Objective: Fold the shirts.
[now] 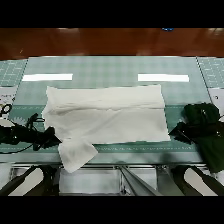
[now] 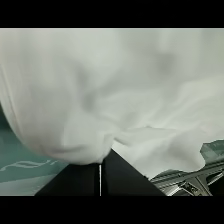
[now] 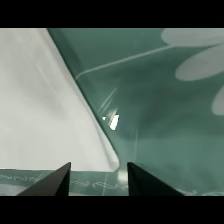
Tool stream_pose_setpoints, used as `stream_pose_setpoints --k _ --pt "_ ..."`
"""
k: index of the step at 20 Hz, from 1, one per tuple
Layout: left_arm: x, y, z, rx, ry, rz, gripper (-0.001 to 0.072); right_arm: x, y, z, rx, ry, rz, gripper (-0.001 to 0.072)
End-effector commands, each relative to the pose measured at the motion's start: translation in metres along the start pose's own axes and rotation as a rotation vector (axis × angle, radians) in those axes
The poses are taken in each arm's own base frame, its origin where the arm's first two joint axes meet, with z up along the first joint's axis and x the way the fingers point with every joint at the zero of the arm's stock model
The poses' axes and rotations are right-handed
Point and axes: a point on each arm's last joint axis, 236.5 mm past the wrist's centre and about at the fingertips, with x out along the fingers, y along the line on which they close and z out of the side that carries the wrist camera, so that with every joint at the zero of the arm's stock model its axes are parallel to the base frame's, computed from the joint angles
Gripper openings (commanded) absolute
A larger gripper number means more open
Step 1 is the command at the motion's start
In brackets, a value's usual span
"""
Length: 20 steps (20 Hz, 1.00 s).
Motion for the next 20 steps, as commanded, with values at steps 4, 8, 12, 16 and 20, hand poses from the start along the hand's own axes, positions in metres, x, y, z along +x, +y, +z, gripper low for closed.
stream_pose_setpoints --k 4,8,12,16,20 --pt "-0.001 -0.006 0.001 -0.004 -0.004 -0.024 0.0016 0.022 -0.004 -0.007 0.030 0.090 0.003 0.0410" --pt "-0.001 -0.007 0.002 -0.006 -0.008 -0.029 0.0016 0.033 0.019 0.016 0.056 0.034 0.132 0.0408" --pt "-0.003 -0.007 0.010 -0.001 -0.040 -0.024 0.0016 0.030 0.047 0.022 -0.037 0.016 0.260 0.0024" --pt "-0.036 -0.027 0.049 0.060 -0.165 -0.036 0.0016 0.006 0.063 0.051 -0.082 -0.058 0.282 0.0024" --pt "-0.075 -0.070 0.107 0.076 -0.321 -0.143 0.0016 -0.015 0.087 0.094 -0.165 -0.114 0.270 0.0024"
